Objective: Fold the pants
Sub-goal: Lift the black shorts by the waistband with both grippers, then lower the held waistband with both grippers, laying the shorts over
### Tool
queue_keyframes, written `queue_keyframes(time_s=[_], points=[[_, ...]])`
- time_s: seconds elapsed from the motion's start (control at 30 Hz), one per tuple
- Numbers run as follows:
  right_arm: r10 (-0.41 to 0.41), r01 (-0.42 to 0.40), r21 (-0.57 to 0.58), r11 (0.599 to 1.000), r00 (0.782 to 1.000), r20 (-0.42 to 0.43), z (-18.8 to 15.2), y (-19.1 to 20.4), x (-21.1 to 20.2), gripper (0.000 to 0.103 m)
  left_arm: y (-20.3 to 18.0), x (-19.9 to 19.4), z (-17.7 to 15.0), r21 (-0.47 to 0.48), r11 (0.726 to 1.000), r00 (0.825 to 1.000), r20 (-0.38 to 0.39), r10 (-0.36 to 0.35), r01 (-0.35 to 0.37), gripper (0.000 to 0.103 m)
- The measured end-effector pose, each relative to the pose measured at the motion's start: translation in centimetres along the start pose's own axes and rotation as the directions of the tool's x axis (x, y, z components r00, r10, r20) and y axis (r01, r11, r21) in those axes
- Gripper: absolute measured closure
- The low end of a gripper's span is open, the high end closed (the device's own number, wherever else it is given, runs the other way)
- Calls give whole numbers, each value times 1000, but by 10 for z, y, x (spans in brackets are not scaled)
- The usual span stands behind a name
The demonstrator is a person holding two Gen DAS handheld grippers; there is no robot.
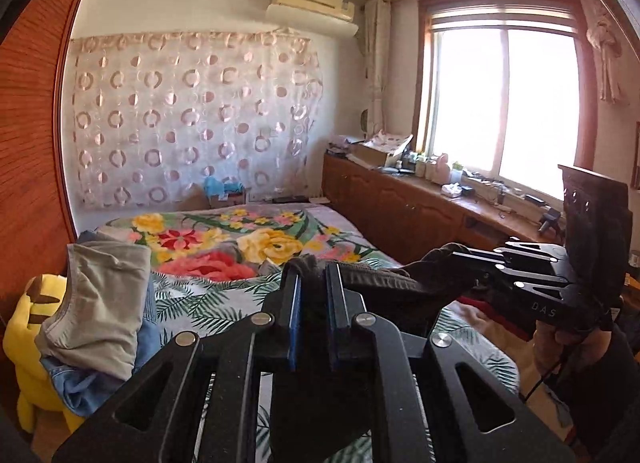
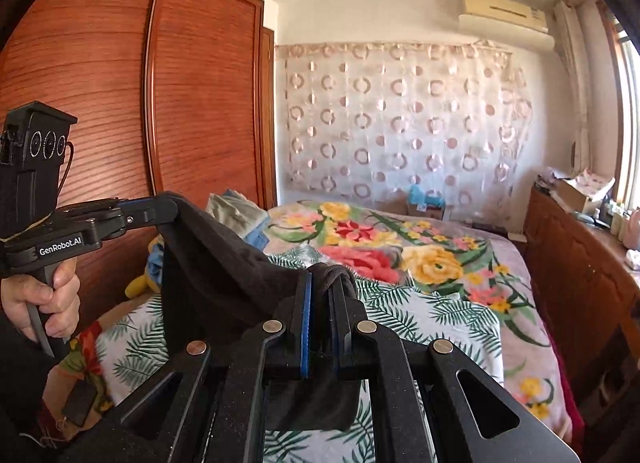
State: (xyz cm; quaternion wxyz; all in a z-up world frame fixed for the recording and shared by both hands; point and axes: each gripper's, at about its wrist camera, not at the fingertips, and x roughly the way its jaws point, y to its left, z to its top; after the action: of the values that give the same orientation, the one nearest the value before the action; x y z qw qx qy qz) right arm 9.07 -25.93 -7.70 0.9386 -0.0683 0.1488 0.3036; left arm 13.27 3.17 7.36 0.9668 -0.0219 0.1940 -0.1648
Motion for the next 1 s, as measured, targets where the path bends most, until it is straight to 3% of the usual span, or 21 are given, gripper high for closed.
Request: queue_keyframes(time_s=[0.17,0.27,0.5,0.63,0.8,1.0], points=[[-3,3,1,1000,998,-62,18,-22,52,97,27,44,14,-22,999,999,-34,32,-32,91],[-18,17,-6,1000,998,-66,53,-29,76,97,33,63,42,-4,999,998,-18,53,-53,91],[-72,75,-48,996,996,60,137,-43,105,97,29,64,98,78,992,992,91,91,-98,91],[-59,61,-43,997,997,54,143,-43,113,97,42,76,71,60,992,994,39,105,-107,91],[-31,30,-22,999,997,-71,102,-41,143,97,52,87,9,3,996,993,-73,94,-94,91],[-19,19,-7,1000,985,-171,80,-31,136,97,36,75,-36,-14,997,987,-149,68,-71,91]])
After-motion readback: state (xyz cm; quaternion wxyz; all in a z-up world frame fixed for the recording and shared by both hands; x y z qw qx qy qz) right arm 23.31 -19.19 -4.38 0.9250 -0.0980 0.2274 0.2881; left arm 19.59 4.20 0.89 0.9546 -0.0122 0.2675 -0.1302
